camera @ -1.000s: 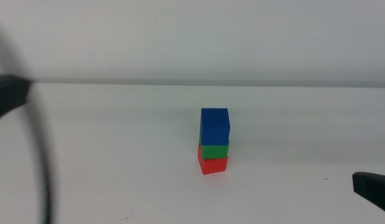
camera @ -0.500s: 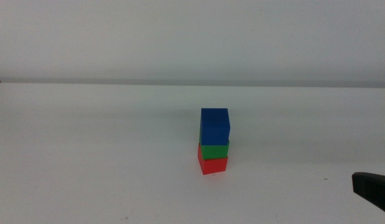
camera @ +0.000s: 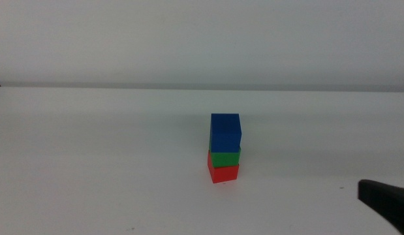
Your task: Stack red cubes first, then green, then blue cubes in a specific spot.
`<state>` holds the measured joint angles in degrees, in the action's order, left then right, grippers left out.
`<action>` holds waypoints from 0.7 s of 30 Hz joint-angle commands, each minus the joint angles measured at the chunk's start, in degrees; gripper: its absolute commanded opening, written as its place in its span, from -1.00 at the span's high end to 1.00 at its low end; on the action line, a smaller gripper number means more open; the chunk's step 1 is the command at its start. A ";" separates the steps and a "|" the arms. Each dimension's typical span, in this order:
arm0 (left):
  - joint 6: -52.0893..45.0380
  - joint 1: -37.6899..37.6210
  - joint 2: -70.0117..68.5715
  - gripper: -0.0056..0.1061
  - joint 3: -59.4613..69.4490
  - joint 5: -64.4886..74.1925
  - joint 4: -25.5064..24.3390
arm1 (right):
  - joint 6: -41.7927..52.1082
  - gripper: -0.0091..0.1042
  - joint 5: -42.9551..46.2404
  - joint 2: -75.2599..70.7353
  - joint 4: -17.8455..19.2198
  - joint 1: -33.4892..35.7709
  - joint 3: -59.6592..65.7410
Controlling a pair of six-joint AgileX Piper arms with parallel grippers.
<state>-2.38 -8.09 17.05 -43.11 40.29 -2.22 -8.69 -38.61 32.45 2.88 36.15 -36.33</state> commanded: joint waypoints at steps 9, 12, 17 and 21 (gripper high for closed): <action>0.03 0.10 -12.92 -0.73 32.97 -25.29 0.20 | 0.60 -0.78 21.42 -17.75 -0.31 -19.73 26.76; 0.03 0.22 -17.15 -0.73 38.43 -25.29 0.30 | 0.60 -0.78 21.42 -23.14 0.90 -26.91 31.12; 0.03 0.22 -18.93 -0.73 44.11 -28.13 0.83 | 0.60 -0.78 21.57 -34.11 1.29 -32.50 37.90; 0.03 0.44 -19.10 -0.73 45.27 -29.92 0.83 | 0.60 -0.78 21.96 -33.84 2.49 -32.78 38.49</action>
<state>-2.38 -7.96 0.24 -0.15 12.10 -2.09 -8.69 -18.00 0.37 4.11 3.87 -0.34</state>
